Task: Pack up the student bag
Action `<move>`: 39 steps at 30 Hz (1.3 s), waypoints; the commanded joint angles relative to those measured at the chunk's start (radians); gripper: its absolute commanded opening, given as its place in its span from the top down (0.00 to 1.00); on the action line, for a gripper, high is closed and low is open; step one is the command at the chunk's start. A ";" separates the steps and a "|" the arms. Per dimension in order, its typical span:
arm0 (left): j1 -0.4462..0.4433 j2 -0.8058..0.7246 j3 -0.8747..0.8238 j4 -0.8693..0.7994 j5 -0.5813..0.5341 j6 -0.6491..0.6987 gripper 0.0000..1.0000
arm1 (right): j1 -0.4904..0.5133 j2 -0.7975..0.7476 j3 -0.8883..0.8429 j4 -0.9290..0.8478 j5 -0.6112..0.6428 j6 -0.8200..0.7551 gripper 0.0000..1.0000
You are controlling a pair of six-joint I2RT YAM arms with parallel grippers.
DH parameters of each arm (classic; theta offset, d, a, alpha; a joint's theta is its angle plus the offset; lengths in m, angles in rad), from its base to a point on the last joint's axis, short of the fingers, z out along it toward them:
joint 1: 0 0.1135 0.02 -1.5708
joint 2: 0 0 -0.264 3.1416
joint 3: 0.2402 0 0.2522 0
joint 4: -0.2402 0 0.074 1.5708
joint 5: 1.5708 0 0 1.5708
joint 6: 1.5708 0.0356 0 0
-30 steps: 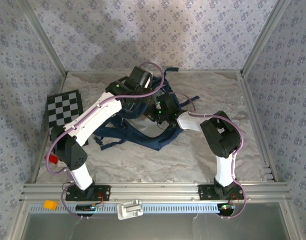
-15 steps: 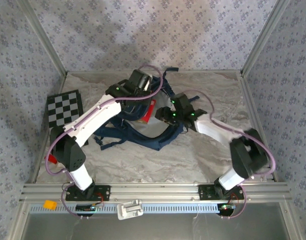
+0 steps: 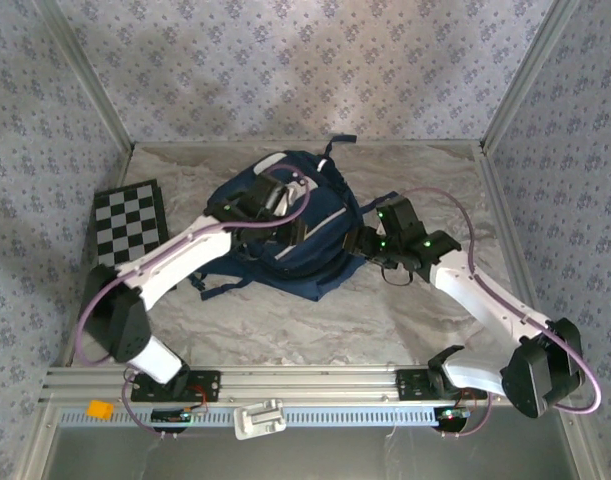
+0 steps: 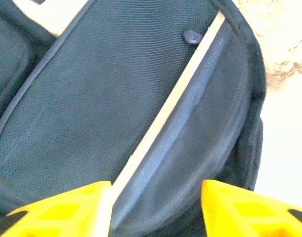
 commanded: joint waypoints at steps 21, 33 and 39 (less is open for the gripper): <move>0.381 -0.028 -0.271 0.282 0.183 -0.382 0.30 | 0.180 0.285 0.022 0.104 -0.031 0.058 0.39; 0.391 0.047 -0.284 0.262 0.057 -0.454 0.45 | 0.135 0.283 -0.014 0.117 -0.050 0.054 0.39; 0.406 0.133 -0.247 0.272 0.058 -0.474 0.57 | 0.130 0.293 -0.023 0.132 -0.058 0.057 0.39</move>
